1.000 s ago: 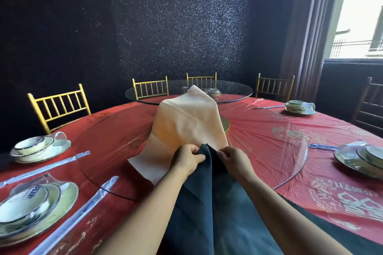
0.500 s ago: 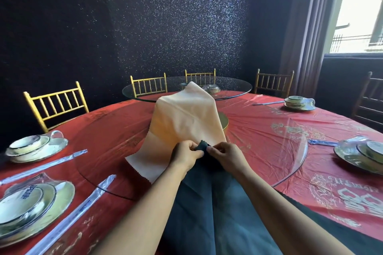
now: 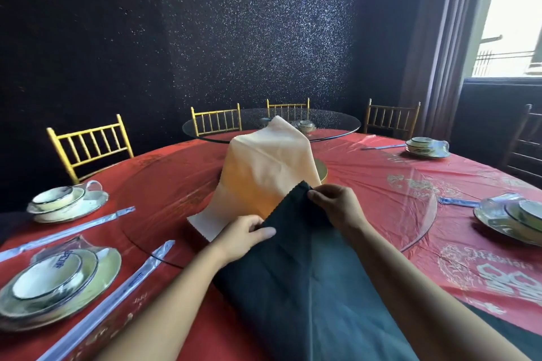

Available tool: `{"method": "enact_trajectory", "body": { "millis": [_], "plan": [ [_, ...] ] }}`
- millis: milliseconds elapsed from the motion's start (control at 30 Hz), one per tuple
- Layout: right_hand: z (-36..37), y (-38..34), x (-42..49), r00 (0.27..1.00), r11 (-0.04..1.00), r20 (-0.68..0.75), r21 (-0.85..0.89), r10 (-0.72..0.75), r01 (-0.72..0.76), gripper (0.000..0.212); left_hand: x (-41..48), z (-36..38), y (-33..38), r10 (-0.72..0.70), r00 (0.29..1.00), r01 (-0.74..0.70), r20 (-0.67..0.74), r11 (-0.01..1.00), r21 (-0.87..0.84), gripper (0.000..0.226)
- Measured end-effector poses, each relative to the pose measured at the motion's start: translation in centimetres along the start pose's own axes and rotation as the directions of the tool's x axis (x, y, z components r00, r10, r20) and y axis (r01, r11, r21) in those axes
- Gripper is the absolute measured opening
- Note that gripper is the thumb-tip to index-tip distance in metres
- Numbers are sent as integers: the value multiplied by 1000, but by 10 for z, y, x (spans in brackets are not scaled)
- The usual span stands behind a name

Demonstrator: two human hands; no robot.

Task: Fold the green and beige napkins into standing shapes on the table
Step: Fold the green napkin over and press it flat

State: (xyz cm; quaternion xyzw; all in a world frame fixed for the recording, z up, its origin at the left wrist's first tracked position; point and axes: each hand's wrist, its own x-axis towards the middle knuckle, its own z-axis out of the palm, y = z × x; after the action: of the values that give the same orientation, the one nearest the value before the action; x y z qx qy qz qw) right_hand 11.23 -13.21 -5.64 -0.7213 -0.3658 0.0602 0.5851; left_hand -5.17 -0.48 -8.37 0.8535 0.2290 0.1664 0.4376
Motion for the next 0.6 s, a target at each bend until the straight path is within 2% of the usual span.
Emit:
{"method": "enact_trajectory", "body": {
  "millis": [100, 133, 200, 267, 333, 400, 467, 533, 600],
  "plan": [
    [-7, -7, -3, 1000, 1000, -1, 27, 7, -7, 7, -29, -5, -5, 51, 998, -50, 32, 998, -27, 32],
    [-7, -9, -6, 1000, 1000, 14, 20, 8, -8, 7, -40, -4, -6, 83, 997, -83, 4, 997, 0, 35],
    [-3, -13, -12, 999, 1000, 44, -6, -12, 12, 7, -62, 0, -7, 139, 989, -137, -54, 990, 37, 26],
    [2, -18, -21, 996, 998, 78, -45, -33, 36, 6, -87, 4, -9, 154, 982, -152, -106, 988, 26, 34],
    [11, -23, -34, 990, 995, 135, -89, -40, 52, 12, -113, 8, -8, 75, 988, -76, -137, 997, -4, 40],
    [25, -26, -51, 977, 984, 208, -160, -42, 76, 15, -140, 15, -8, -14, 988, 15, -155, 1000, 10, 29],
    [41, -24, -69, 958, 954, 285, -273, -39, 120, 12, -161, 25, -15, -48, 979, 77, -200, 987, 142, 14],
    [54, -25, -89, 945, 907, 326, -390, -28, 161, 26, -174, 31, -23, -76, 962, 143, -263, 959, 246, 18],
    [56, -34, -111, 934, 848, 349, -471, -74, 244, 42, -181, 29, -29, -123, 941, 203, -316, 951, 234, 17]
  ]
}}
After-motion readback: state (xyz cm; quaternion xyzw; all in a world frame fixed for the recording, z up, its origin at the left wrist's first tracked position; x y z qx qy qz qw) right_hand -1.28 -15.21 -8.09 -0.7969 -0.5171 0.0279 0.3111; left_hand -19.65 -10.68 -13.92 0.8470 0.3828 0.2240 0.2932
